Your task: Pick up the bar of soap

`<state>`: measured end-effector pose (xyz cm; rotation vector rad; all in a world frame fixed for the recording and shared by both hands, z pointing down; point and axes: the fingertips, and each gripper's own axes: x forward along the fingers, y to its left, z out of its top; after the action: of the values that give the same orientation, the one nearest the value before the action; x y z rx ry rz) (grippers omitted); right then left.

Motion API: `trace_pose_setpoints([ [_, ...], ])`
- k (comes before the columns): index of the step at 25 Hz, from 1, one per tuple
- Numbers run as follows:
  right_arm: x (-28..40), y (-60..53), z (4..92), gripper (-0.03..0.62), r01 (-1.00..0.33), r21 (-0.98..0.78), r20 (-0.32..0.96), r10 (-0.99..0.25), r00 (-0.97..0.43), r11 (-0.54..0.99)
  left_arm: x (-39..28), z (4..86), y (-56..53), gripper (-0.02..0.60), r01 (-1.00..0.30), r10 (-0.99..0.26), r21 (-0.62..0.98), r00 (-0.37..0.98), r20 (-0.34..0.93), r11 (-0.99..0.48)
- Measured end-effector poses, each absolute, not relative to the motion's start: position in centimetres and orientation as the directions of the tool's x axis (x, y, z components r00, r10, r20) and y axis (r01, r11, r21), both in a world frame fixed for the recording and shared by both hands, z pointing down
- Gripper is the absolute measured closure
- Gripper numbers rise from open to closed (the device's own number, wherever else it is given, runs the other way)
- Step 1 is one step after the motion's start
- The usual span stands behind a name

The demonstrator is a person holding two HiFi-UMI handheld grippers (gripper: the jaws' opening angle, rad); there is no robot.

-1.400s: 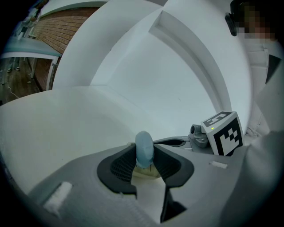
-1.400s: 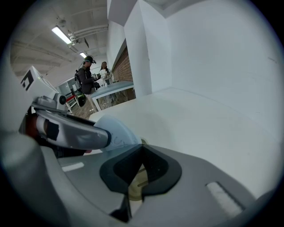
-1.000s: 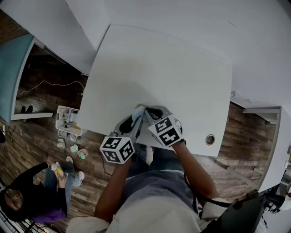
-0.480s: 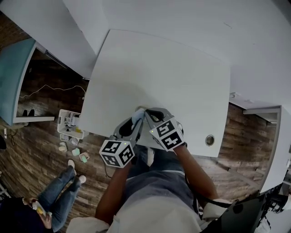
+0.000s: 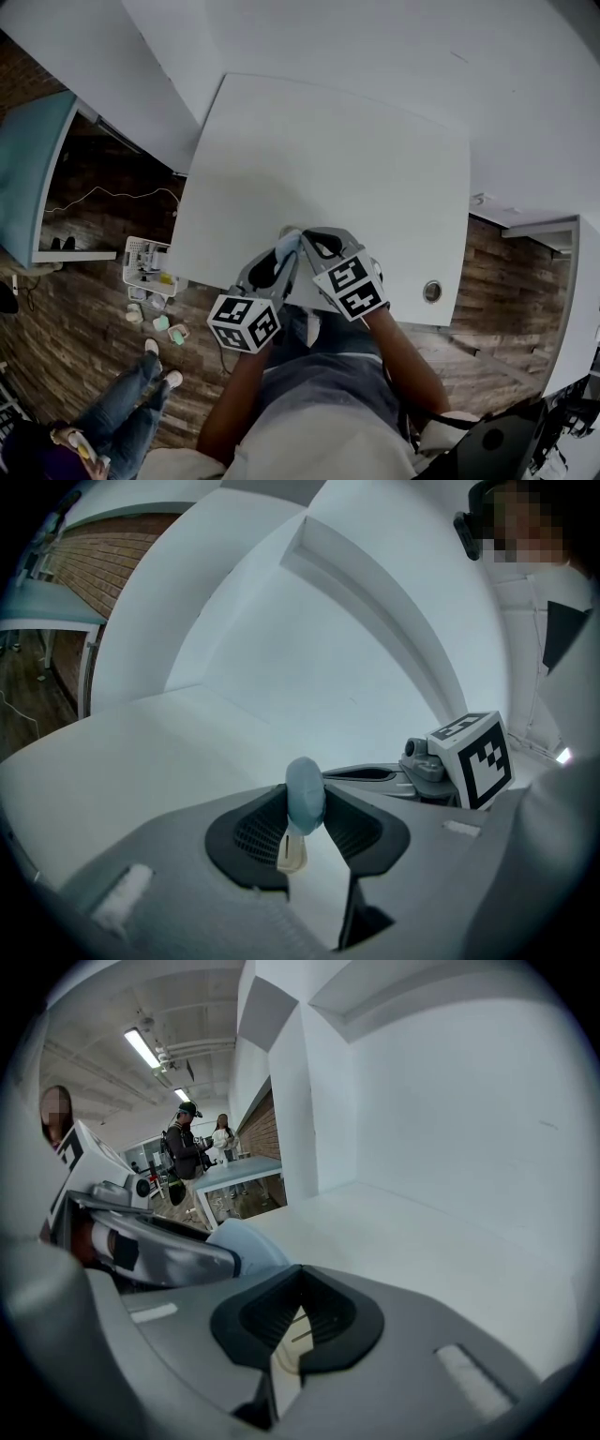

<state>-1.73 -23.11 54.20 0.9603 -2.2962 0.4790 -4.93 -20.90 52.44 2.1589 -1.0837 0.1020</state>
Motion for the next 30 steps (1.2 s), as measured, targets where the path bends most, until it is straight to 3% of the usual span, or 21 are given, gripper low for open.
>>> trace_pose_setpoints([
  [30,0.0,-22.9,45.6,0.591,-0.814,-0.071,0.482,-0.694,-0.535,0.577,-4.3,44.5,-23.3,0.46,-0.732,-0.721,0.46,0.649,0.245,-0.503],
])
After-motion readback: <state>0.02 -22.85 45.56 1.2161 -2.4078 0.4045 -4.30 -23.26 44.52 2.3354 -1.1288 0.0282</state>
